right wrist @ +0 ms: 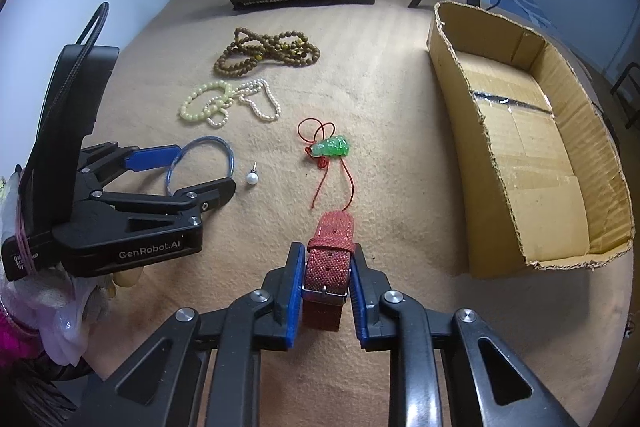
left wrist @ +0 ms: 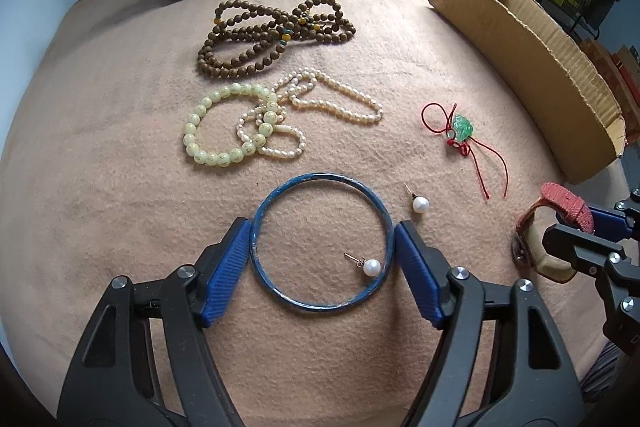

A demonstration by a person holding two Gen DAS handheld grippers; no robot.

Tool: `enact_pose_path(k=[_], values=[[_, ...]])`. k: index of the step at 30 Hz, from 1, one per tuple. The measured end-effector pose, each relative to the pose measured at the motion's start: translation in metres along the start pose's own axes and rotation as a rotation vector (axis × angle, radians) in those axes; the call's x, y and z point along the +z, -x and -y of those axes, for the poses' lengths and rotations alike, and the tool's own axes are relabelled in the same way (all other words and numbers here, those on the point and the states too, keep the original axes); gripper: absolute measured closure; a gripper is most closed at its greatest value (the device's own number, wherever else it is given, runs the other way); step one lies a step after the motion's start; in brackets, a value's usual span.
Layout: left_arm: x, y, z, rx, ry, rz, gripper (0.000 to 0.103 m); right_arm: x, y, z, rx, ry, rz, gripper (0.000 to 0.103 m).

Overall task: Organize jewelry
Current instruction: 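Grasp and carry bangle with left tool to box while right carries watch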

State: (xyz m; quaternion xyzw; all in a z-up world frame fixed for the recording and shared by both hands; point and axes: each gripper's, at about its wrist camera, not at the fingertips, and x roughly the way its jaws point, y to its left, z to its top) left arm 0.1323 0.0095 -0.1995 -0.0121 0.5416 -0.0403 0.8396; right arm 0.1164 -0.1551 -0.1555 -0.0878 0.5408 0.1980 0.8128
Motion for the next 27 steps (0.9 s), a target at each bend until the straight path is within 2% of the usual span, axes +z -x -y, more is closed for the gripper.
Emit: enact_pose_path(k=[7,13,21,27], values=[[0.002,0.009,-0.009,-0.006,0.04,0.019,0.028,0.003,0.013,0.001,0.001,0.003,0.036,0.083],[0.011,0.033,-0.006,-0.004,0.037,0.085,0.028,0.008,0.03,0.001,0.01,0.002,0.09,0.083],[0.028,0.067,0.018,-0.046,0.001,0.169,0.028,0.014,0.063,0.004,0.001,0.019,0.184,0.083],[0.049,0.079,0.044,-0.099,-0.032,0.204,0.028,0.023,0.084,0.027,-0.031,-0.013,0.244,0.083]])
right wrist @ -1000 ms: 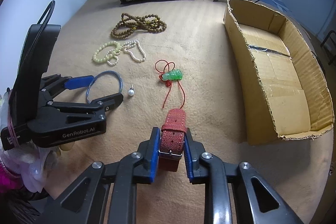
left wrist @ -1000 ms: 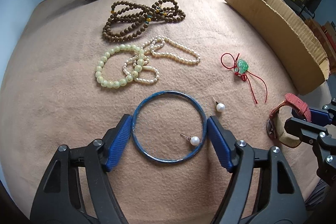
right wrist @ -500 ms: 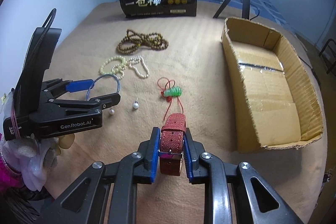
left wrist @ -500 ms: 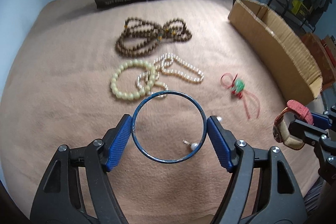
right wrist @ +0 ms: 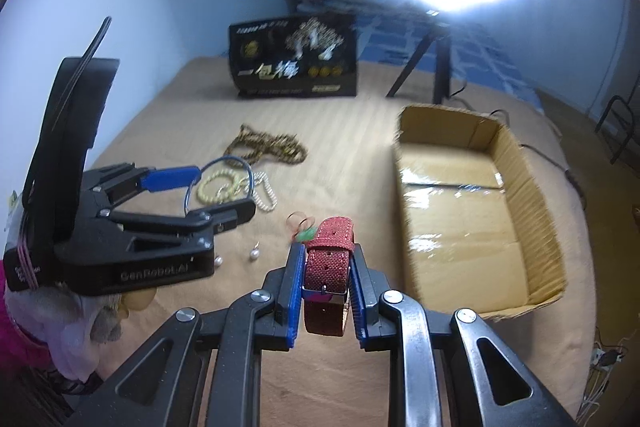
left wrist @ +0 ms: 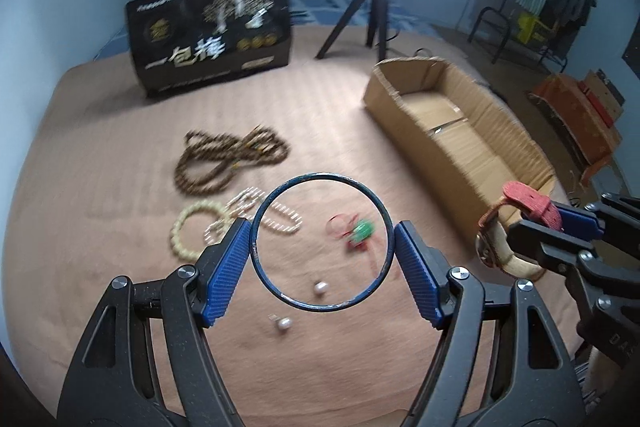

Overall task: Organize jewelry
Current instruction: 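Grasp and carry bangle with left tool to box while right carries watch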

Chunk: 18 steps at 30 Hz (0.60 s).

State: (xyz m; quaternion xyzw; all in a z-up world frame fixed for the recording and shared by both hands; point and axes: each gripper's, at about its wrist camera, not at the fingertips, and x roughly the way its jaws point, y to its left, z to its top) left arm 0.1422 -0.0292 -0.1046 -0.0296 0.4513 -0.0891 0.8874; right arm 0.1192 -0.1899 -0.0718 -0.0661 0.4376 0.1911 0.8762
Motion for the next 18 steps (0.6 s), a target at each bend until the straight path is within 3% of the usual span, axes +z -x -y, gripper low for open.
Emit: enact_pose_path(k=[12,18], values=[[0.053,-0.019,0.051,-0.075,-0.031,0.05,0.028,0.015,0.021,0.084,-0.106,-0.168,0.059,0.083],[0.073,-0.05,0.072,-0.111,-0.003,0.022,0.028,0.014,0.019,0.106,-0.136,-0.209,0.056,0.083]])
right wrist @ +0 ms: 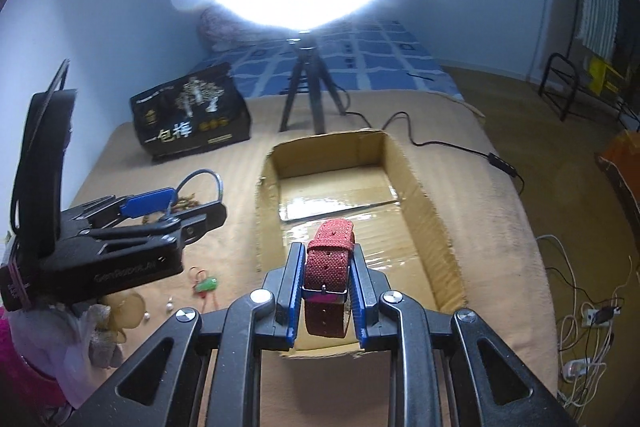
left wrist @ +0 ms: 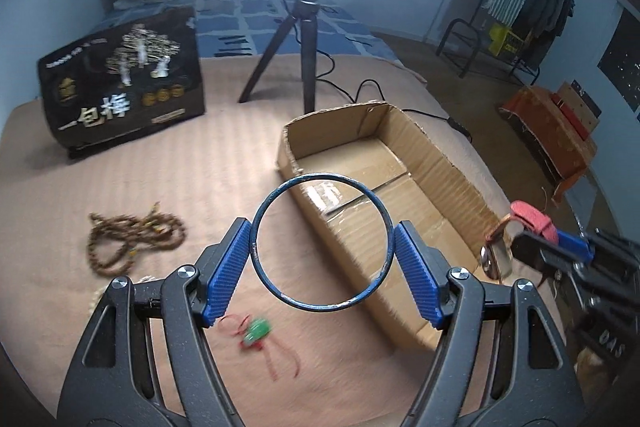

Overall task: Organize jewelry
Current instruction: 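Grasp and carry bangle with left tool to box while right carries watch, then open left tool to drop bangle in box while right drops watch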

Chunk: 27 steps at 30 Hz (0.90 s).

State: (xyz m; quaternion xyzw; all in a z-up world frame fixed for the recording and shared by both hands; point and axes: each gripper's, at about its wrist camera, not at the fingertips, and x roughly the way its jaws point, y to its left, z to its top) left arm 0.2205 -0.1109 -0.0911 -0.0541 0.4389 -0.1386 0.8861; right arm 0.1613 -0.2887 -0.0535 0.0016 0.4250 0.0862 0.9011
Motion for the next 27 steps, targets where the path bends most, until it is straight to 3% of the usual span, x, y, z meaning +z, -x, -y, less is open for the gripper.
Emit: enact_pose_path(k=[17,19,20,22,27], values=[[0.012,-0.05,0.03,0.001,-0.036,-0.058,0.028,-0.009,-0.039,0.028,-0.051,-0.047,-0.093,0.082],[0.013,-0.053,0.03,-0.002,-0.031,-0.071,0.028,-0.008,-0.038,0.029,-0.054,-0.051,-0.086,0.069],[0.013,-0.053,0.03,-0.003,-0.028,-0.075,0.027,-0.007,-0.037,0.029,-0.053,-0.056,-0.081,0.054],[0.014,-0.053,0.03,0.003,-0.026,-0.081,0.026,-0.006,-0.032,0.03,-0.058,-0.063,-0.055,0.038],[0.014,-0.048,0.025,0.008,-0.019,-0.076,0.026,-0.005,-0.028,0.029,-0.067,-0.055,-0.041,0.037]])
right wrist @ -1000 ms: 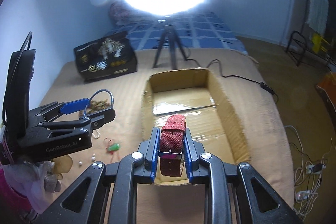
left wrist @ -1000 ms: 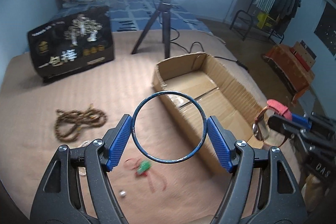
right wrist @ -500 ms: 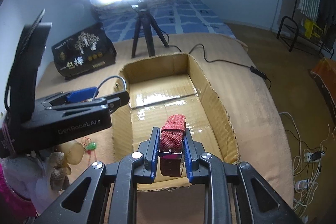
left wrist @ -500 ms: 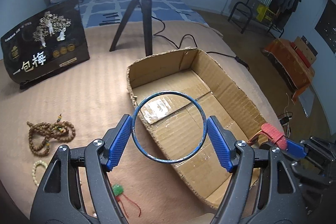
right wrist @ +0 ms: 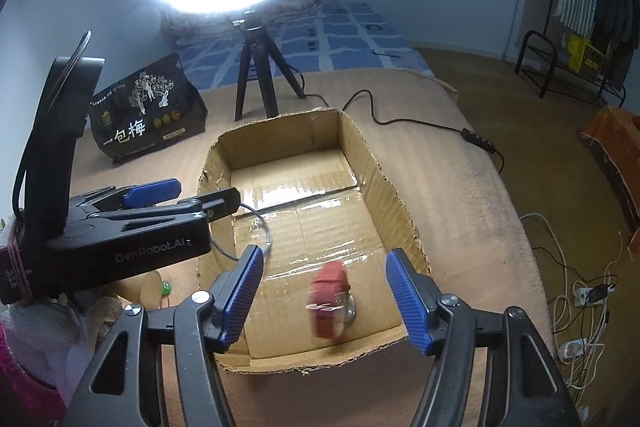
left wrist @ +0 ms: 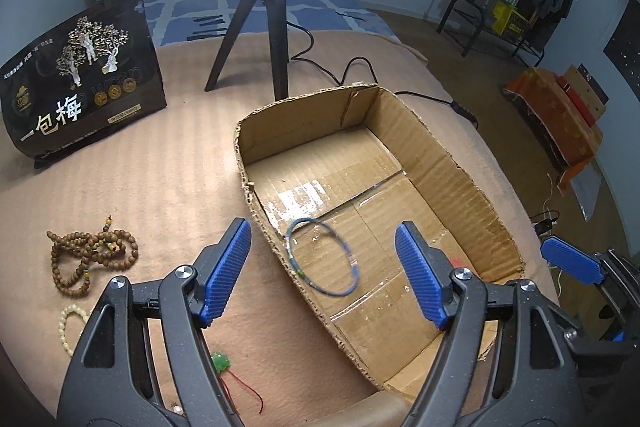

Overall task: Organize jewelry
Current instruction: 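Open left tool to drop bangle in box while right drops watch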

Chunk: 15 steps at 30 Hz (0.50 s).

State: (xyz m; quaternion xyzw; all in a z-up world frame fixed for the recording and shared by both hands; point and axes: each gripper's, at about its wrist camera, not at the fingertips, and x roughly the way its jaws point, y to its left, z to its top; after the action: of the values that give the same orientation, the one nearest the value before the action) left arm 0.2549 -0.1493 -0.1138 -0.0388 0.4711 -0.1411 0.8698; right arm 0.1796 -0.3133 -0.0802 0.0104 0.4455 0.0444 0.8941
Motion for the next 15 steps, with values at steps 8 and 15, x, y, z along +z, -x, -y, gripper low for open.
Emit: enact_pose_path(k=[8,15], values=[[-0.001,0.02,-0.01,0.011,-0.003,0.028,0.026,0.005,0.007,-0.007,0.003,0.008,0.027,0.037],[-0.006,0.048,-0.031,0.043,-0.018,0.054,0.026,0.009,0.014,-0.028,0.034,0.041,0.067,0.032]])
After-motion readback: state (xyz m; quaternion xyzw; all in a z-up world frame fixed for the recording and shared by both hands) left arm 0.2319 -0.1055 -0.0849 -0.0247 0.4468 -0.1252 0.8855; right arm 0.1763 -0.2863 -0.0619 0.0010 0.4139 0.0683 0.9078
